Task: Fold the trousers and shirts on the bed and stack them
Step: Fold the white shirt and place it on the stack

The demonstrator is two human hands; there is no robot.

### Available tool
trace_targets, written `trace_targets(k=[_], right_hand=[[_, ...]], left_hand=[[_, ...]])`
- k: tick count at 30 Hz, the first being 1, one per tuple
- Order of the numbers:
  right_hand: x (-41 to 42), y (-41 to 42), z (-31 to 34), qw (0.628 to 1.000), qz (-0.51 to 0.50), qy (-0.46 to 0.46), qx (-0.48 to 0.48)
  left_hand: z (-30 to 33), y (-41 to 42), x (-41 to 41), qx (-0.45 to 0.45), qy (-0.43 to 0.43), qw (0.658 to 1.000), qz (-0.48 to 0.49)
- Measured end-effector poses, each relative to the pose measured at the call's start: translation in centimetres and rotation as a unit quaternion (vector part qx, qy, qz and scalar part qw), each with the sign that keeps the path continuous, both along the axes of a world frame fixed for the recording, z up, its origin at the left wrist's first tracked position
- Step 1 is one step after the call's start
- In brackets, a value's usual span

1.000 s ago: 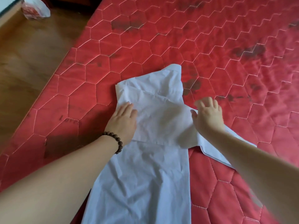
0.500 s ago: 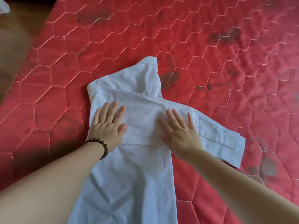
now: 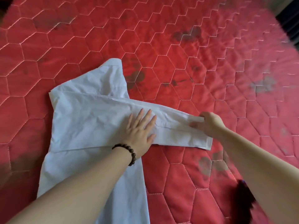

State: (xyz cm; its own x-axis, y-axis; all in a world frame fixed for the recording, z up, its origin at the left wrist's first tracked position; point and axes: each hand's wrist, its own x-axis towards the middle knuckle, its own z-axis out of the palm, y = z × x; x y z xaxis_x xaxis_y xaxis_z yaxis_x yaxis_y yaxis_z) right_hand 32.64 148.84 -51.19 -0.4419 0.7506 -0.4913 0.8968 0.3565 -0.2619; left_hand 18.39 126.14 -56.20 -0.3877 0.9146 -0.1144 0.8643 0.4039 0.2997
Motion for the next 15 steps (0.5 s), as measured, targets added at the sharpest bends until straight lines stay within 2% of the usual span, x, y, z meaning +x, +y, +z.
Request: trace_targets(k=[3, 5, 8, 10, 12, 13, 14, 15], right_hand=[[0.5, 2.0, 0.0, 0.998, -0.029, 0.024, 0.048], [1.3, 2.1, -0.7, 0.991, -0.119, 0.009, 0.058], [2.0, 0.4, -1.3, 0.963, -0.270, 0.004, -0.013], [2.0, -0.4, -1.1, 0.953, -0.291, 0.058, -0.055], [1.5, -1.4, 0.1, 0.960, -0.242, 0.136, -0.043], [1.0, -2.0, 1.1, 0.963, -0.207, 0.170, -0.027], [0.3, -2.9, 2.3, 0.965, -0.174, 0.197, -0.015], [-0.6, -4.1, 3.6, 0.964, -0.145, 0.223, -0.004]], left_hand=[[-1.1, 1.1, 0.4, -0.098, 0.054, 0.993, -0.031], [-1.2, 1.4, 1.0, -0.110, 0.066, 0.992, -0.018], [-0.5, 1.8, 1.9, -0.118, 0.053, 0.992, 0.008], [0.4, 2.2, 2.2, -0.117, 0.038, 0.992, 0.014], [1.9, 2.7, 2.1, -0.043, -0.033, 0.998, 0.032], [2.9, 2.9, 2.2, 0.030, -0.104, 0.992, 0.070], [4.2, 3.1, 2.2, 0.105, -0.192, 0.967, 0.132], [5.7, 3.3, 2.2, 0.158, -0.293, 0.921, 0.201]])
